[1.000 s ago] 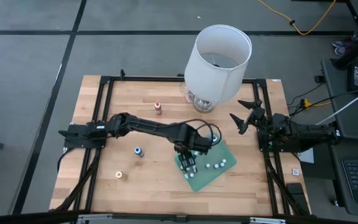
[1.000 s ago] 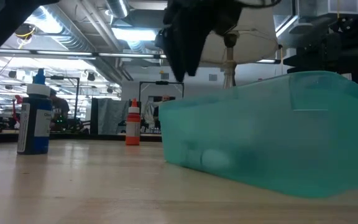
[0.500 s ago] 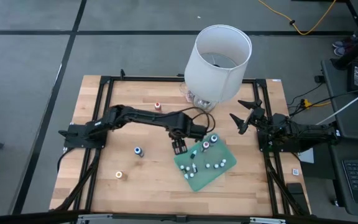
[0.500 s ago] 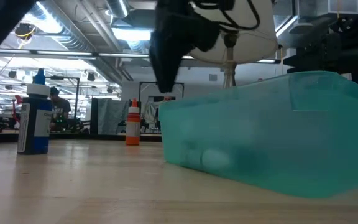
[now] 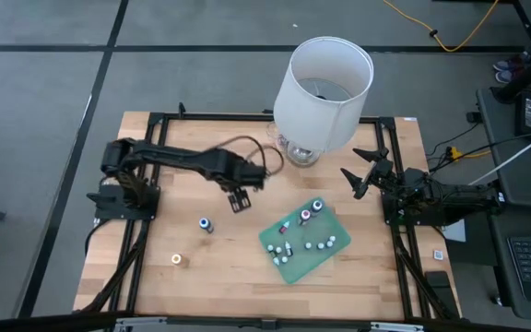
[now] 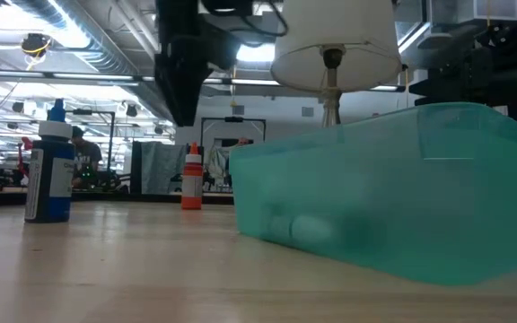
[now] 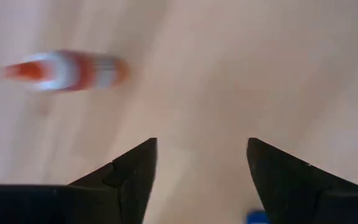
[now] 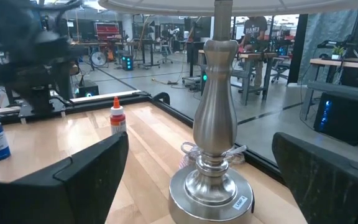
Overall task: Pick & Place food coloring
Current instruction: Put the large orange food coloring bottle into the green bin
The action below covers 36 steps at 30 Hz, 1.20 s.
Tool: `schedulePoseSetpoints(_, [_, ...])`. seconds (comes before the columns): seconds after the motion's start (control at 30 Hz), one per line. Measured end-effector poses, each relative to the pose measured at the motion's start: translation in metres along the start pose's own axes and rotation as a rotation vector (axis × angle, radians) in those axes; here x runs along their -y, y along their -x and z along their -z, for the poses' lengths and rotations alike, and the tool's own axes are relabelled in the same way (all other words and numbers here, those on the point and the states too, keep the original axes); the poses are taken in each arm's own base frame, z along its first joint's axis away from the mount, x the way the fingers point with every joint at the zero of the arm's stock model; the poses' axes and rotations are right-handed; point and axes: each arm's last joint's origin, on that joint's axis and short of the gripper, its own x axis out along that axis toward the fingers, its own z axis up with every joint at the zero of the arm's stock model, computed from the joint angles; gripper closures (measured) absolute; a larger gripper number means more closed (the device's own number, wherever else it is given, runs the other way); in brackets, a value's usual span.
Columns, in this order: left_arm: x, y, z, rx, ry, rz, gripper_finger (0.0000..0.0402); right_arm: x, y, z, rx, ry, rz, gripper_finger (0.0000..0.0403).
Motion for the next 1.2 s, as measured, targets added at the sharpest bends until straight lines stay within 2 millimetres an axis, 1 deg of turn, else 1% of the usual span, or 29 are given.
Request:
schedulePoseSetpoints(0.17, [-0.042, 0.011, 0.005, 0.06, 0.191, -0.081, 0.016, 0.0, 0.0, 0.0, 0.0, 0.0, 0.0, 0.0006])
schedulePoseSetpoints(0.33, [-0.081, 0.02, 0.003, 0.106, 0.31, -0.124, 0.016, 0.0, 0.0, 0.0, 0.0, 0.0, 0.0, 0.0006])
schedulePoseSetpoints(0.47, [-0.107, 0.015, -0.002, 0.074, 0.354, -0.112, 0.016, 0.0, 0.0, 0.0, 0.0, 0.0, 0.0, 0.0006])
schedulePoseSetpoints(0.6, [-0.125, 0.002, -0.008, 0.026, 0.405, -0.093, 0.016, 0.0, 0.0, 0.0, 0.0, 0.0, 0.0, 0.0006])
schedulePoseSetpoints(0.73, [-0.129, -0.007, -0.015, 0.021, 0.414, -0.044, 0.016, 0.0, 0.0, 0.0, 0.0, 0.0, 0.0, 0.0006])
schedulePoseSetpoints(0.93, [-0.121, -0.023, -0.029, 0.043, 0.407, -0.014, 0.016, 0.0, 0.0, 0.0, 0.0, 0.0, 0.0, 0.0006])
schedulePoseSetpoints(1.2, [-0.116, -0.049, -0.038, -0.019, 0.402, -0.017, 0.016, 0.0, 0.0, 0.0, 0.0, 0.0, 0.0, 0.0006])
